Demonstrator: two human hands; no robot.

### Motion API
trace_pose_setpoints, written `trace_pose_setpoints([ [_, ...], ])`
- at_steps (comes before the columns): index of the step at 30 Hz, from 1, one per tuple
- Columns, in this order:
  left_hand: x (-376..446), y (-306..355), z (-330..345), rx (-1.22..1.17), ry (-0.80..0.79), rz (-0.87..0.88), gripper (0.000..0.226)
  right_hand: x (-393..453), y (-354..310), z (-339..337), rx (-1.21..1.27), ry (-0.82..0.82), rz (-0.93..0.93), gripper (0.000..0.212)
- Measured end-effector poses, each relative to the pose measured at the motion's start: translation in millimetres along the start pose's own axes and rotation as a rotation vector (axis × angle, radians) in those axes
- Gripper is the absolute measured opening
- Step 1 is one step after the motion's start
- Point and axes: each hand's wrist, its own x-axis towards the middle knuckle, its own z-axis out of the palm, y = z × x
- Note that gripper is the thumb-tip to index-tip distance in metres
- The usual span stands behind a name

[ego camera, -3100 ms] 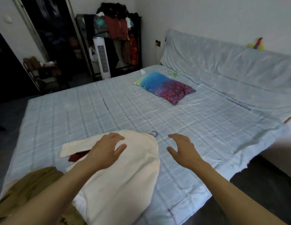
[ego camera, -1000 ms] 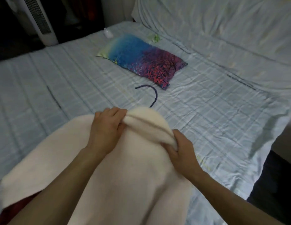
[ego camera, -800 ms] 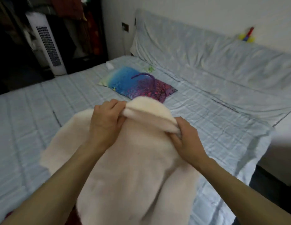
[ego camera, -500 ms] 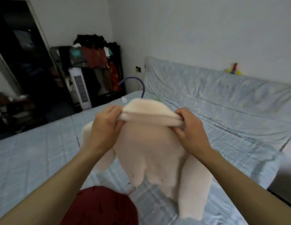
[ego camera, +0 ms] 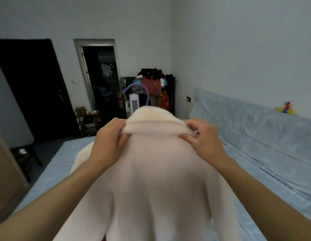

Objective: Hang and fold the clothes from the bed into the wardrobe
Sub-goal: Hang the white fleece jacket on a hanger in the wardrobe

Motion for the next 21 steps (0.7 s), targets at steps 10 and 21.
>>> trace_pose_setpoints([
  [10,-120.1,-23.5,-167.5,0.348,0.008,-0.267,0.019,-22.7,-105.1,155.7,0.351,-0.315,-0.066,0.02],
  [21,-283.3,-34.0,-409.3,0.675,0.265,-0.432,0.005,-58.4,-321.5,291.4,0.504,-0.519,-0.286,0.021],
])
